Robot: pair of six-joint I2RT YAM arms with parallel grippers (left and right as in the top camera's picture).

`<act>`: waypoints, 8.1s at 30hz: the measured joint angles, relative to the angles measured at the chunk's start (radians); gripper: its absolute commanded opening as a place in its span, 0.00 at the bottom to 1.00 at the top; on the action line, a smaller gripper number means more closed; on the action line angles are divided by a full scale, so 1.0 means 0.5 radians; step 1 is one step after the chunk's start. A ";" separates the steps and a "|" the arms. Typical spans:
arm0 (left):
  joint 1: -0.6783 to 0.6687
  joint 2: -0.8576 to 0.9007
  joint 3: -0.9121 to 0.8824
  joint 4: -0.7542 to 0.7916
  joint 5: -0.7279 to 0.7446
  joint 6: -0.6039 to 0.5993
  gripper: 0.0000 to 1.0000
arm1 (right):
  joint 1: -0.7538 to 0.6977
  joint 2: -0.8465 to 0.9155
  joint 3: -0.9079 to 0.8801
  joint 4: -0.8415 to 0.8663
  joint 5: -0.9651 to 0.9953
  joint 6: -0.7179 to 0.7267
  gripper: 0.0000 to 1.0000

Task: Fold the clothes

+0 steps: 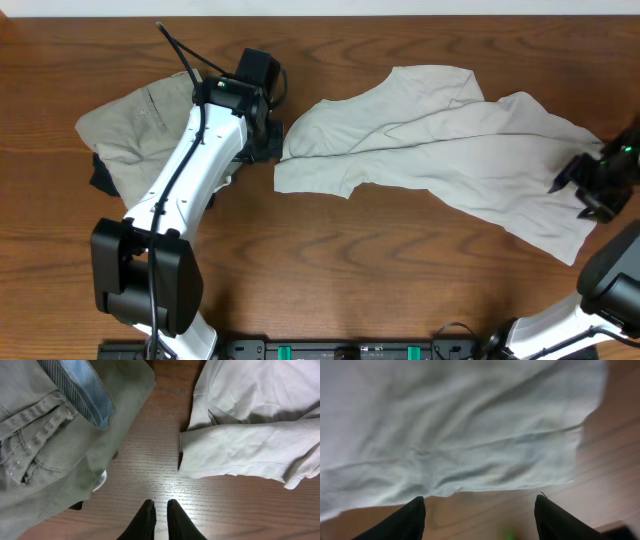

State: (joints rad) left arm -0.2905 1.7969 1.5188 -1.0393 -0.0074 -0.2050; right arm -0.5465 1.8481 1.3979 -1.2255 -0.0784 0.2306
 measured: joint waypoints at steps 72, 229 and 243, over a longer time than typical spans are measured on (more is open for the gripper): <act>-0.244 0.000 -0.008 -0.004 0.159 0.060 0.31 | -0.240 -0.477 -0.759 0.484 0.314 0.382 0.82; -0.854 0.368 -0.439 0.848 0.412 0.270 0.46 | -0.535 -0.425 -0.909 1.440 -0.219 0.729 0.05; -0.853 0.376 -0.332 0.280 0.114 0.302 0.06 | -0.535 -0.425 -0.909 1.402 -0.259 0.703 0.11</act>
State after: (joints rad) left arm -0.7170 1.9850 1.3529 -0.8993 0.0498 -0.0540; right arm -0.8139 1.6356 0.9436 -0.5243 -0.2077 0.5823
